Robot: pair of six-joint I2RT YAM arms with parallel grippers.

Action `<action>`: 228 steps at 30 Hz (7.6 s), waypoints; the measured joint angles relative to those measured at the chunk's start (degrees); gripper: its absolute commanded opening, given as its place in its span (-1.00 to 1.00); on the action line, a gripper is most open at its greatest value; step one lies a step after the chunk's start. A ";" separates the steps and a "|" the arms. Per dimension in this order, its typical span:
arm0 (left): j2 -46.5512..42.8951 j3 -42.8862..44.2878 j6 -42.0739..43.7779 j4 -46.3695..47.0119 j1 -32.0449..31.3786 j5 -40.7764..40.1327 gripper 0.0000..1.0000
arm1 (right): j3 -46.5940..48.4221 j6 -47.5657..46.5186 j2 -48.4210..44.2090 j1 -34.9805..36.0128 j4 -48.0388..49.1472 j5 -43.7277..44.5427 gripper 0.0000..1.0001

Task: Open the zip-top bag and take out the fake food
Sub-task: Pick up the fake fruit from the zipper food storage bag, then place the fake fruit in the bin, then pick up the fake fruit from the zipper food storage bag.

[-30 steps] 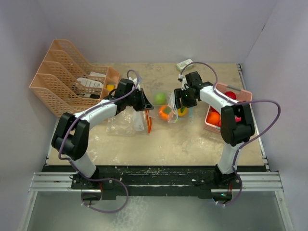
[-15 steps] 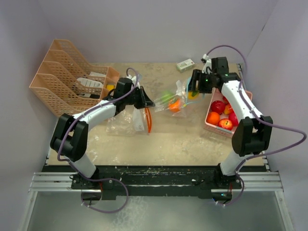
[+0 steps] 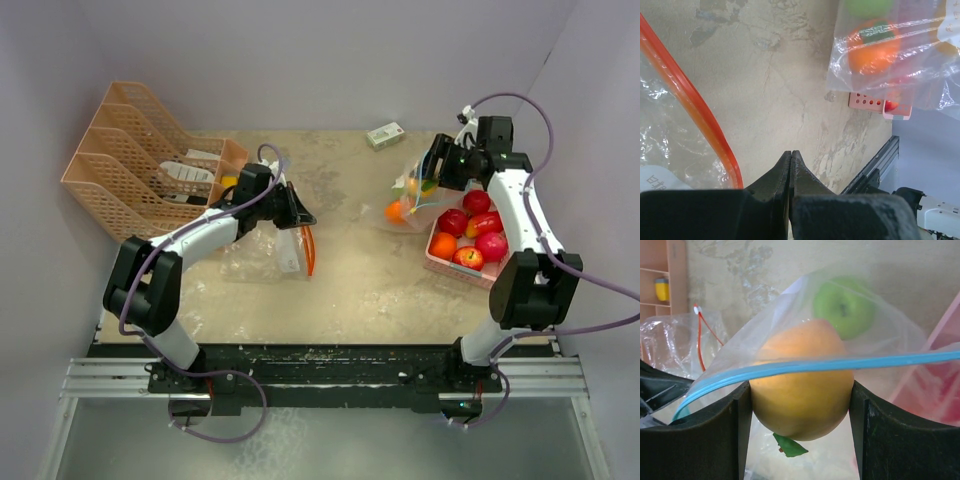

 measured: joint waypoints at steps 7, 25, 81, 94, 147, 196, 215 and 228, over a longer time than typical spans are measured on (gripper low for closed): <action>0.00 -0.02 -0.11 0.31 0.02 0.31 -0.49 | -2.84 0.13 -1.38 -0.07 0.55 -4.70 -0.41; 2.10 -0.13 -4.50 10.86 0.02 7.06 0.91 | -8.48 -0.44 -7.23 13.25 2.29 -12.09 -0.41; 13.11 -1.84 -7.54 19.65 -8.76 8.87 -1.00 | -9.40 5.64 -17.14 -1.42 3.52 -6.58 -0.58; 12.28 -1.84 -6.45 15.52 -8.76 8.24 -1.00 | -8.20 5.86 -2.05 -7.91 3.48 9.27 -0.60; 9.90 6.45 -3.02 8.46 -6.01 7.08 0.22 | -23.54 9.03 -11.41 8.33 15.15 7.98 -1.00; 5.53 -3.02 -2.80 9.11 -4.48 5.33 0.98 | -11.10 5.60 -7.89 -4.94 9.68 16.13 0.99; 17.73 3.72 -4.48 12.48 -4.96 7.04 -1.00 | -25.64 5.66 -15.78 1.01 9.66 9.03 -0.15; 17.70 3.34 -4.48 12.74 -5.03 7.21 -1.00 | -27.45 5.29 -10.58 1.01 11.72 9.38 -1.00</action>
